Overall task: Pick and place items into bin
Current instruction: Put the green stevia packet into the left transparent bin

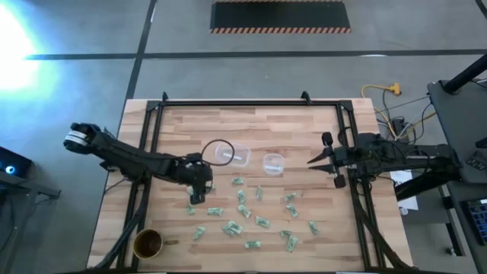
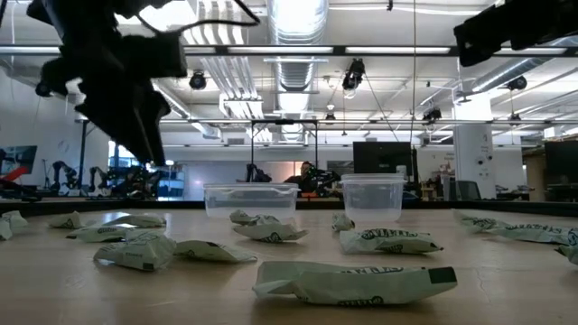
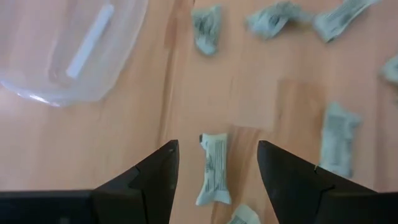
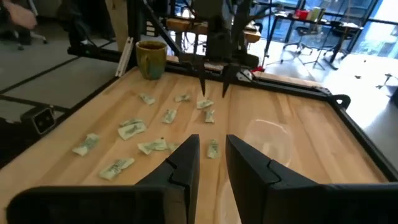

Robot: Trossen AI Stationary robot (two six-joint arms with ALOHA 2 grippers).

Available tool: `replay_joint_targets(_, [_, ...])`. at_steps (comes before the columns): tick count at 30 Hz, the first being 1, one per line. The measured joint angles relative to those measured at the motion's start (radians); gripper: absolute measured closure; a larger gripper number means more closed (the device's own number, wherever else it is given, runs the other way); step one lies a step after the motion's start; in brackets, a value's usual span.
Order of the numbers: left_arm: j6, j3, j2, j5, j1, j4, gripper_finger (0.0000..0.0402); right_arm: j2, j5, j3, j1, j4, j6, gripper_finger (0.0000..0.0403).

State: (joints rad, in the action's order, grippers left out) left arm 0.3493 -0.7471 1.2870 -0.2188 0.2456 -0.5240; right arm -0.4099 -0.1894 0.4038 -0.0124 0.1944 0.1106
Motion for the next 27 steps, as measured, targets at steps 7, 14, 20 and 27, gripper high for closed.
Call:
replay_joint_targets(7, [0.013,0.000,0.115,-0.001,-0.001,-0.001,0.0201,0.002,-0.005,0.000,0.021,0.001,-0.013,0.0335])
replay_joint_targets(14, [0.037,0.001,0.187,-0.002,-0.001,-0.016,0.0201,0.002,-0.004,0.000,0.055,0.002,-0.026,0.0335])
replay_joint_targets(20, [0.041,0.001,0.219,-0.002,-0.001,-0.009,0.0201,0.002,-0.002,0.000,0.072,0.003,-0.033,0.0335])
replay_joint_targets(27, [0.064,0.001,0.223,0.001,-0.001,-0.008,0.0223,0.002,-0.002,0.000,0.074,0.004,-0.033,0.0335])
